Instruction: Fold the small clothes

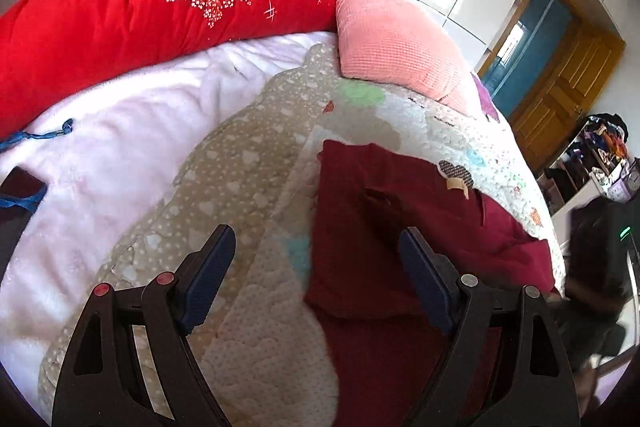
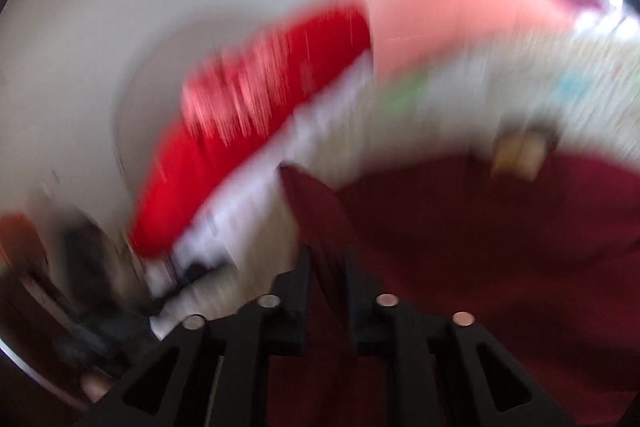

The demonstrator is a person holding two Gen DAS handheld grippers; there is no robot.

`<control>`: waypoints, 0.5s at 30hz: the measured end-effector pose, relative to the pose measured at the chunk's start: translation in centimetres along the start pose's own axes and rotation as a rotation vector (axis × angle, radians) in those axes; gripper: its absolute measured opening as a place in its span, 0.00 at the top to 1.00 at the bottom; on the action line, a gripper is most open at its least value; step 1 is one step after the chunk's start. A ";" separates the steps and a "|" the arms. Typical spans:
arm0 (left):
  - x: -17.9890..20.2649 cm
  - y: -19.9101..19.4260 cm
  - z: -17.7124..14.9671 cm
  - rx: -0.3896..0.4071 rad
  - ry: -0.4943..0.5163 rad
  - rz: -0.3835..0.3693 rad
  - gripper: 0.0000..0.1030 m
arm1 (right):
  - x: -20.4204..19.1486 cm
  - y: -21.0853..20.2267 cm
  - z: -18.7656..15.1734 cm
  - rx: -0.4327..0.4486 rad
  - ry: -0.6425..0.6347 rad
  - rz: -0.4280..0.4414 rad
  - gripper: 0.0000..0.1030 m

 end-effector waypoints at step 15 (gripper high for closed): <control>2.7 5.4 -0.8 -0.133 -0.045 -0.011 0.18 | 16.3 -16.0 -1.6 0.164 0.122 -0.501 0.53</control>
Point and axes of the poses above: each gripper's, at about its wrist camera, not at the fingertips, and y roughly the way its jaws point, x to its right, z to its top, the point moved 2 cm from there along y, roughly the way its jaws point, and after that the axes turned 8 degrees about -z, right-handed, at the moved point
